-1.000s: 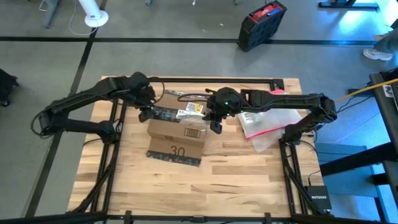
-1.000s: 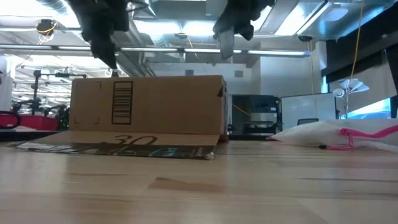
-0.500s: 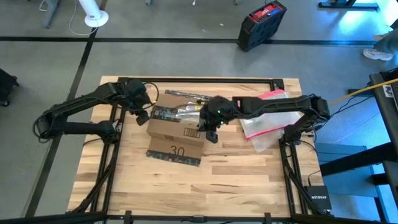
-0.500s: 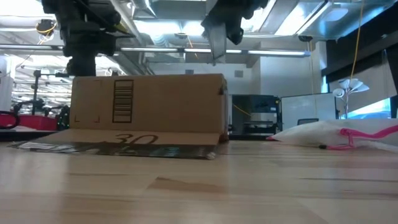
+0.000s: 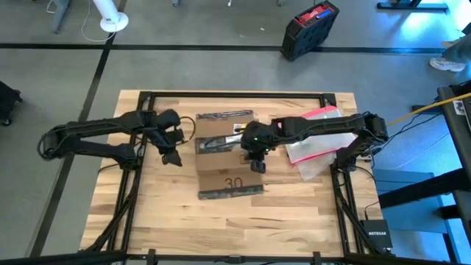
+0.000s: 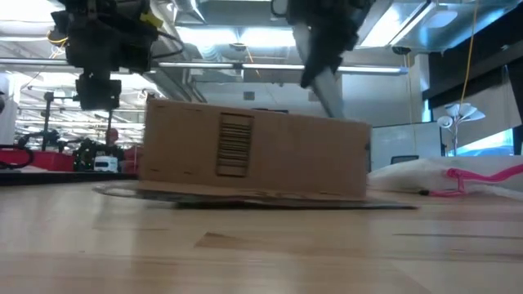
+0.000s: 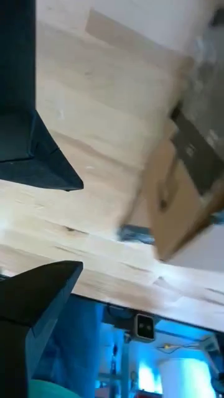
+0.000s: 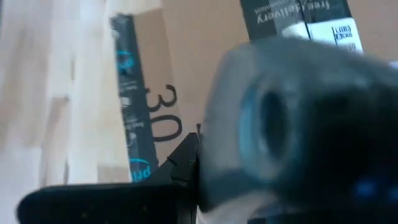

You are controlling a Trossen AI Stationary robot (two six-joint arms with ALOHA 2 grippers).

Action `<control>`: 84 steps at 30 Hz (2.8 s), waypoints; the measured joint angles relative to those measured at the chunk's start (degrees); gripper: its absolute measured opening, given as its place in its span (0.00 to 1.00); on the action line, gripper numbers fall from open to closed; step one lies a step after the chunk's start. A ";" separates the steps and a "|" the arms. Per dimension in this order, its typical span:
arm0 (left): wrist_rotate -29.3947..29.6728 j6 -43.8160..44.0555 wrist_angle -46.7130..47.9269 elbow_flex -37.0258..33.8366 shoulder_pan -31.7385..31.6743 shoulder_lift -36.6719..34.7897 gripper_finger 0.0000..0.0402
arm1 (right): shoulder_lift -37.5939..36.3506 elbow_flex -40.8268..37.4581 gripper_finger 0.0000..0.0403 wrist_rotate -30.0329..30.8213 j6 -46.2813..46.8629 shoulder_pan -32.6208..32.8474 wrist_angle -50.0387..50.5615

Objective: Unpack boxes
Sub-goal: Break down the cardboard box with the gray cutter until it is fully flat

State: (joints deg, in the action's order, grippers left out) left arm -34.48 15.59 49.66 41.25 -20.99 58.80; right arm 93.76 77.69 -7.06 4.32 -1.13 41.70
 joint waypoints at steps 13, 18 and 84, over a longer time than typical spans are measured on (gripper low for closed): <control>24.43 -10.84 -25.47 3.23 -4.32 -0.15 0.46 | -2.23 0.00 0.18 0.87 -0.46 0.50 1.18; 22.34 -13.46 -26.96 3.18 -8.24 7.57 0.44 | -2.23 1.61 0.18 -0.58 1.36 2.12 0.46; 18.08 -11.30 -27.58 3.28 -9.75 8.58 0.43 | -1.84 -3.56 0.18 -2.59 2.96 3.30 9.45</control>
State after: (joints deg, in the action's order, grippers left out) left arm -16.40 4.29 22.08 44.53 -30.75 67.37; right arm 91.92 74.13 -9.66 7.29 2.18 51.15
